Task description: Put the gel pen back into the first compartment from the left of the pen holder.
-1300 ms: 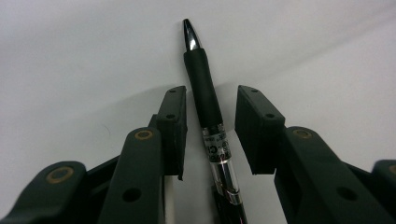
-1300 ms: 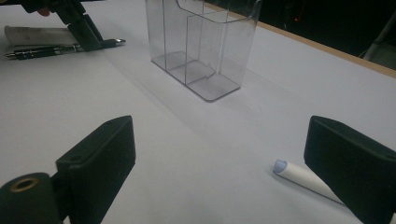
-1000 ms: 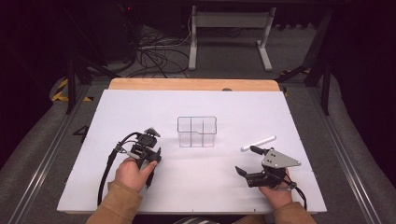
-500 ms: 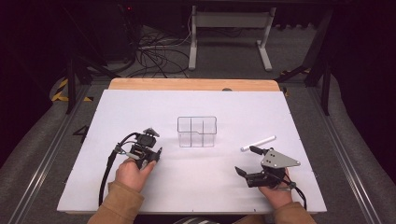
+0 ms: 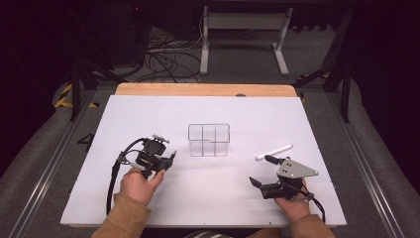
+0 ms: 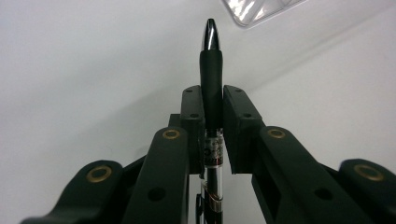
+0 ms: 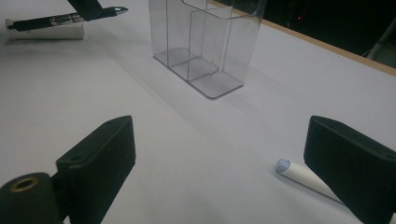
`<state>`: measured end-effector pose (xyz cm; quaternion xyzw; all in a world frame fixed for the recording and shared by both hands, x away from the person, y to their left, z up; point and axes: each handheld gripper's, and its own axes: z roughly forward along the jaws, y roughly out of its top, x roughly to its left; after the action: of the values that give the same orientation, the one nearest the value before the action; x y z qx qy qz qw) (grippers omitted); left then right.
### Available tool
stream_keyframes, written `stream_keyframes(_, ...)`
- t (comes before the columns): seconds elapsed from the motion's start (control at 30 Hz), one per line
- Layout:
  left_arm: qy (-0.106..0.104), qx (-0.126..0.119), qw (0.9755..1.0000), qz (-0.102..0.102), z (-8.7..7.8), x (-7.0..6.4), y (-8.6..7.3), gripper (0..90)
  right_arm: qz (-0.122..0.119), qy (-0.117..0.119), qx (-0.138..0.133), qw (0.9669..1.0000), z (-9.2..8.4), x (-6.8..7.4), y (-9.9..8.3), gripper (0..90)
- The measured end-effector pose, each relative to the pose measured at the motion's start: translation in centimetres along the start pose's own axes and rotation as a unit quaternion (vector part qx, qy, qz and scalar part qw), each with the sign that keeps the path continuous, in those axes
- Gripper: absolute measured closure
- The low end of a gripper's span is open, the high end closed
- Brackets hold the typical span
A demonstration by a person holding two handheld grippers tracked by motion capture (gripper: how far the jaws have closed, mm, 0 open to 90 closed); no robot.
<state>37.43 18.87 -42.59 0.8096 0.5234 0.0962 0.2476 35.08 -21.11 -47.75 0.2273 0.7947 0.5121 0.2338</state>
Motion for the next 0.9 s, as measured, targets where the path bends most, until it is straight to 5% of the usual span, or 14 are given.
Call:
stream_keyframes(0.53,-0.001,-0.038,0.9984,0.041,-2.1,-0.8,0.6,79.7,0.004,-0.001,0.001,1.0,0.0,0.0,0.0,9.4)
stream_keyframes(0.77,-0.018,-0.097,0.9938,0.053,-4.1,-0.9,1.1,79.7,0.003,-0.001,0.001,1.0,0.1,0.0,0.0,9.5)
stream_keyframes(0.9,-0.047,-0.125,0.9899,0.048,-4.8,-0.6,1.2,79.7,0.002,-0.001,0.001,1.0,0.1,0.0,0.0,9.5)
